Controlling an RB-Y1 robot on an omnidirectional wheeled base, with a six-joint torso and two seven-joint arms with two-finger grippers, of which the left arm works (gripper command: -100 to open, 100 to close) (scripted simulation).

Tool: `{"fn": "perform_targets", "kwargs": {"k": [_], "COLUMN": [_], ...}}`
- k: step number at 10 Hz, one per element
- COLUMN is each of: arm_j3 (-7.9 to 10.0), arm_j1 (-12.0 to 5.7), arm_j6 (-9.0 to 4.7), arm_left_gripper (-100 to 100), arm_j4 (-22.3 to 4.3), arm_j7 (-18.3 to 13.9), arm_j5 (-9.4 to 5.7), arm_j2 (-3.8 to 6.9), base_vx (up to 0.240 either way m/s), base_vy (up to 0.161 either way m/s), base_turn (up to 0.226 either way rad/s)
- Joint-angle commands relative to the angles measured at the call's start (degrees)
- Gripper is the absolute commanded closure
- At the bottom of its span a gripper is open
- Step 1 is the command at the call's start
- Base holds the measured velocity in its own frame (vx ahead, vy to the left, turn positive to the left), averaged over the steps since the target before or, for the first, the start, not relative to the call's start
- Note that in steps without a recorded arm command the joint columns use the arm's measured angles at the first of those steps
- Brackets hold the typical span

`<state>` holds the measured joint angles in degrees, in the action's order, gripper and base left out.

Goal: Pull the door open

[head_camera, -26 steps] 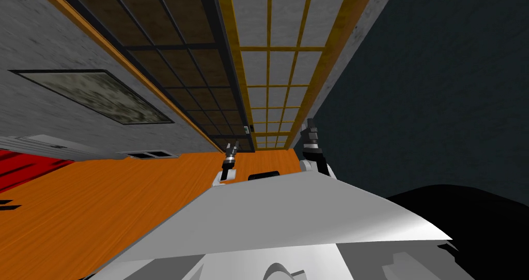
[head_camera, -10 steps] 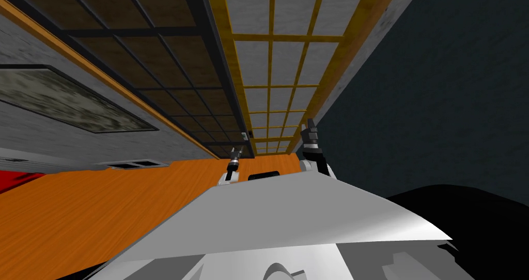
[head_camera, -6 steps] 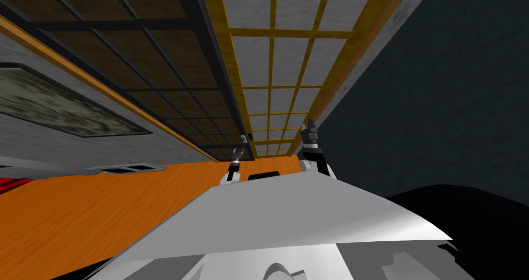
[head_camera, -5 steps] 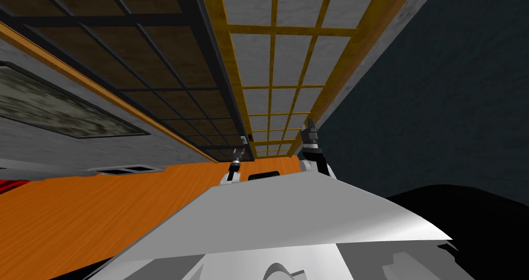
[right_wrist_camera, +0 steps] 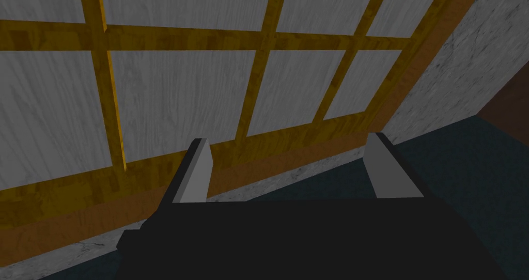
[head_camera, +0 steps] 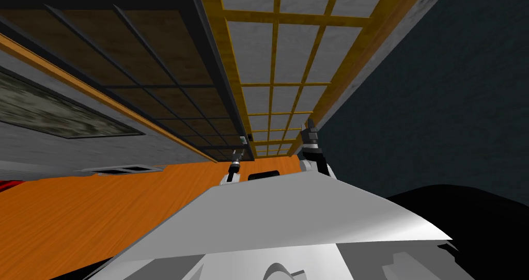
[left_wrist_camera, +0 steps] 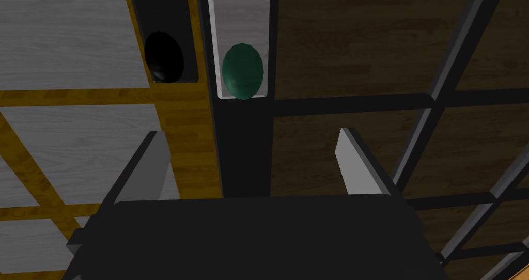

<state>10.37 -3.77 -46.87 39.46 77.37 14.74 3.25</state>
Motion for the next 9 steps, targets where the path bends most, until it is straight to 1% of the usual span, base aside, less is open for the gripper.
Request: {"fn": "perform_targets", "kwargs": {"k": [1,3,4,5,6,8,9], "arm_j3": [0.73,1.65,2.44,2.6,4.0,5.5,6.65], "arm_j1": [0.92,1.94,2.69,2.85,4.05,5.18,5.94], "arm_j6": [-0.48,-0.42,-0.37,-0.36,-0.28,-0.21,-0.17], "arm_left_gripper": [-100,-100,-100,-100,-100,-100,-100], "arm_j4": [-1.1,-1.7,-2.2,-2.3,-3.2,-4.0,-4.7], "arm_j7": [0.0,0.1,0.1,0.1,0.3,0.4,0.5], "arm_j5": [-0.39,-0.87,-1.29,-1.38,-2.13,-2.96,-3.6], "arm_j2": [0.84,1.62,2.19,2.31,3.21,4.08,4.67], "base_vx": [-0.162,-0.163,-0.182,-0.138,-0.146,-0.161,-0.165], "base_vy": [-0.023,0.006,0.037,0.038,0.036,0.052,0.053], "base_turn": [-0.012,-0.016,-0.047,-0.015,-0.069,-0.062,-0.084]}}
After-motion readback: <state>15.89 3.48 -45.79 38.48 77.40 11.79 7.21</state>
